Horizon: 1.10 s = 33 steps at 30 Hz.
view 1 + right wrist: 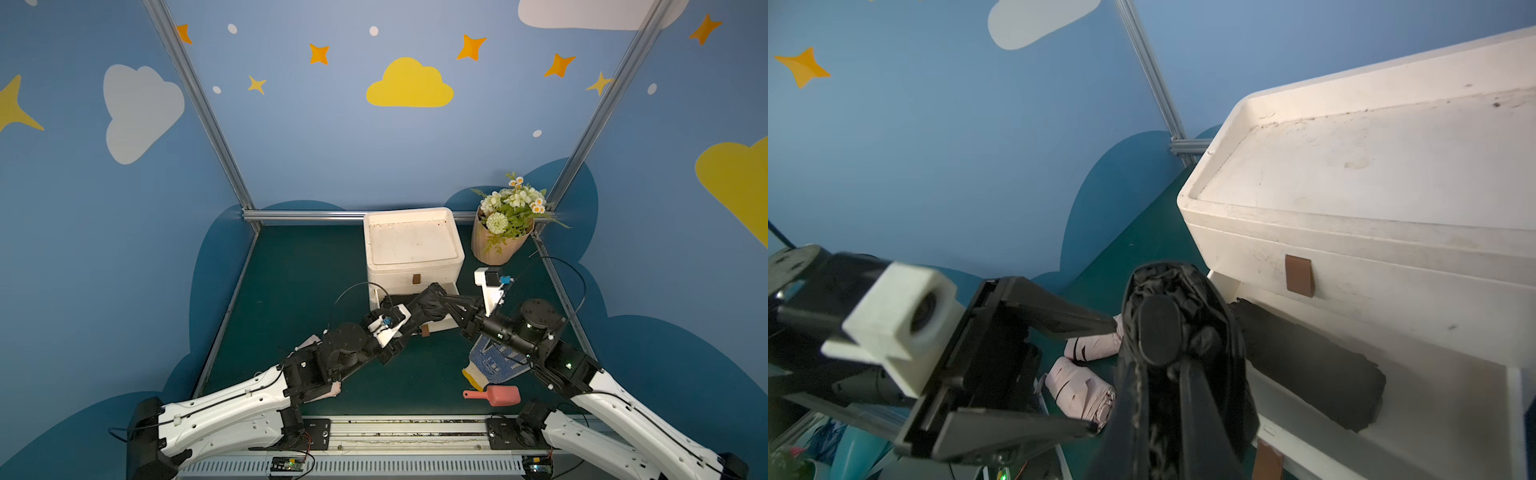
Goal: Place the umbrella in the drawer by color
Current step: Place the umbrella in the drawer.
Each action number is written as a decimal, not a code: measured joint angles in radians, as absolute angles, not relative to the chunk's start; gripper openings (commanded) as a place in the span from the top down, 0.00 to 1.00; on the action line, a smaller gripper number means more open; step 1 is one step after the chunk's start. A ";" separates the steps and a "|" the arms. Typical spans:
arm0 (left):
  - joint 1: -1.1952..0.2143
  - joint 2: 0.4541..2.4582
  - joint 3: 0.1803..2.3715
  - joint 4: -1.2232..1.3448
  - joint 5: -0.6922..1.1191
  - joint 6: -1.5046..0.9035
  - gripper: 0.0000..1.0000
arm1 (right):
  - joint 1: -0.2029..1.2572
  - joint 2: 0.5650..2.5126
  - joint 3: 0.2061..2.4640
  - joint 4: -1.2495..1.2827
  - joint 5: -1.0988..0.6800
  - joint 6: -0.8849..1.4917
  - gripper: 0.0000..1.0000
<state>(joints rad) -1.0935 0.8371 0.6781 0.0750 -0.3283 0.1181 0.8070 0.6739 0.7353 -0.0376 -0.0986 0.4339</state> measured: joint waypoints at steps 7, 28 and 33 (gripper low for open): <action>-1.091 0.622 0.585 0.130 -0.435 0.104 0.00 | 0.807 0.555 0.722 -0.040 0.110 0.414 1.00; -1.032 0.468 0.443 0.130 -0.550 0.031 0.00 | 0.808 0.986 0.683 0.106 0.068 0.461 1.00; -1.006 0.491 0.438 0.131 -0.540 0.007 0.00 | 0.821 1.036 0.645 0.226 0.074 0.506 1.00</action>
